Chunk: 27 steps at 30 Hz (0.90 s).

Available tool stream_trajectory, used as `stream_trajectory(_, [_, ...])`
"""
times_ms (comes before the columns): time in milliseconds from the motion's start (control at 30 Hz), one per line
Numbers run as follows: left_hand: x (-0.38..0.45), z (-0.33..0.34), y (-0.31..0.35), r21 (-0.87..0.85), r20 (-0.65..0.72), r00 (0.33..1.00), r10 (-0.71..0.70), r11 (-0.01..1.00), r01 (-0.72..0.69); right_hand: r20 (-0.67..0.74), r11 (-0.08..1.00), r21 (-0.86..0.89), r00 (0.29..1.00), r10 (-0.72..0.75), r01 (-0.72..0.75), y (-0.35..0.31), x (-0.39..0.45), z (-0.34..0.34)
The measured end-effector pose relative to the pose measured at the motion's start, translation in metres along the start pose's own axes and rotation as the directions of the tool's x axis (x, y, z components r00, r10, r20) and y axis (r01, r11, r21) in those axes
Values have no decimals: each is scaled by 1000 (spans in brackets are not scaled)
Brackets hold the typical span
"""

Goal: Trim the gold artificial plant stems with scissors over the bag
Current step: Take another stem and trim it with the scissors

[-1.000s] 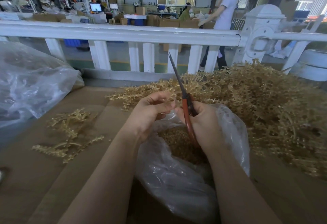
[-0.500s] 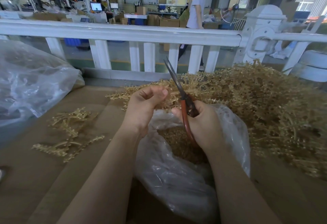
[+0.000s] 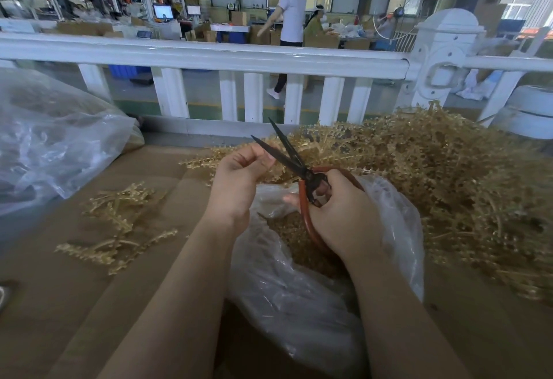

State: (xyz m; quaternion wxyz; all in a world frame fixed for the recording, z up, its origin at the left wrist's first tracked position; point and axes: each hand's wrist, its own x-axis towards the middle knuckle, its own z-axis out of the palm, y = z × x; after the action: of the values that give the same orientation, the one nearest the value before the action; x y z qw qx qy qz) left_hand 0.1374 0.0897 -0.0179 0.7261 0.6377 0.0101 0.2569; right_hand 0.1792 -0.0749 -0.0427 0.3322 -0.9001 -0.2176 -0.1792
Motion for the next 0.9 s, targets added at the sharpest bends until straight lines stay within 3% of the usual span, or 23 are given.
stream_trajectory(233, [-1, 0, 0, -9, 30, 1000, 4, 1000, -4, -44, 999, -51, 999, 2, -4, 0, 1, -1])
stream_trajectory(633, [-2, 0, 5, -144, 97, 993, -65, 987, 78, -41, 1000, 7, 999, 11, -11, -3, -1, -6])
stream_trajectory(900, [-1, -3, 6, -278, 17, 996, -92, 956, 93, -60, 997, 44, 997, -56, 58, -5, -4, -6])
